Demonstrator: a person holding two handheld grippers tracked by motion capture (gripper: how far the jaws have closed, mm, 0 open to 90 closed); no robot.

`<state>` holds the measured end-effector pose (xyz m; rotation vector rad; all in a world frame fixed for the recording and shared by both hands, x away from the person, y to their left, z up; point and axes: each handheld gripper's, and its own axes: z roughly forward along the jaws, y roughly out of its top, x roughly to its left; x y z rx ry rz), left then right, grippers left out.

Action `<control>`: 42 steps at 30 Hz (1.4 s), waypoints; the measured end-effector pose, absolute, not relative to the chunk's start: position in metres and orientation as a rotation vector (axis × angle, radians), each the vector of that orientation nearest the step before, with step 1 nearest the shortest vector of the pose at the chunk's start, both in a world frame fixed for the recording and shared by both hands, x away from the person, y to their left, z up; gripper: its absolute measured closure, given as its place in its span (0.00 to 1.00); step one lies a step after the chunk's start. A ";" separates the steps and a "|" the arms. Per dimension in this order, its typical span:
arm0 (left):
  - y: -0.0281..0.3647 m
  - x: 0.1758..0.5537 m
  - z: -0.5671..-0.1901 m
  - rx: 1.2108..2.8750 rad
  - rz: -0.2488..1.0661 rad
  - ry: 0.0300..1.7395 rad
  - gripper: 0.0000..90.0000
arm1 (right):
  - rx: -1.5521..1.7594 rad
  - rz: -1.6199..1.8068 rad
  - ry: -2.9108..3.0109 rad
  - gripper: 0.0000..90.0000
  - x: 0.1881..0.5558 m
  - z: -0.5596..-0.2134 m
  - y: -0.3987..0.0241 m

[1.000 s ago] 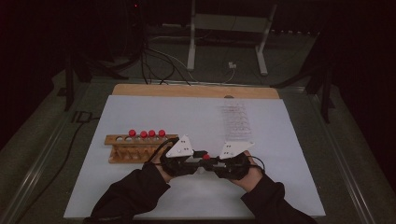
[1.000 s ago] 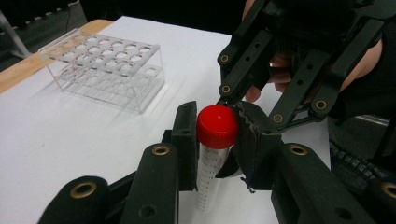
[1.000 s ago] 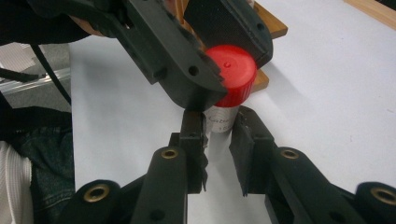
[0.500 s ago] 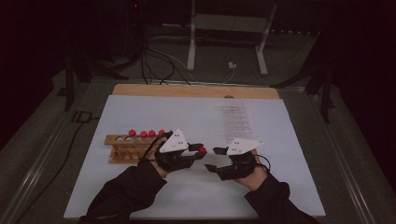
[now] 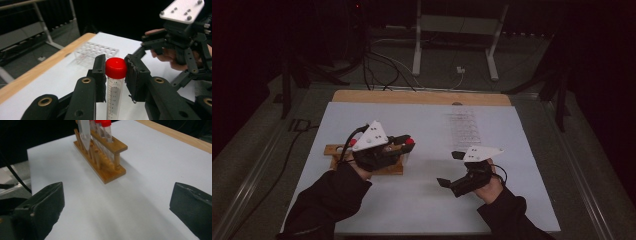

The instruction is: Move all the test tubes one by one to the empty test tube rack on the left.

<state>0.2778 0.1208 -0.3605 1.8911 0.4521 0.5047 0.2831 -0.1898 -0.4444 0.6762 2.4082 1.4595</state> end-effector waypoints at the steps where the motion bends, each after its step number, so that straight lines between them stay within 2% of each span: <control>1: 0.126 0.277 -0.358 1.885 0.513 0.458 0.80 | 0.669 1.448 2.404 0.00 0.283 -0.444 -0.190; 25: 0.238 0.258 -0.342 1.783 0.736 0.714 0.80 | 0.668 1.445 2.393 0.00 0.284 -0.445 -0.189; 33: 0.257 0.273 -0.355 1.712 0.749 0.783 0.80 | 0.667 1.442 2.391 0.00 0.284 -0.445 -0.189; 42: 0.262 0.297 -0.389 1.664 0.742 0.844 0.80 | 0.664 1.440 2.387 0.00 0.284 -0.444 -0.191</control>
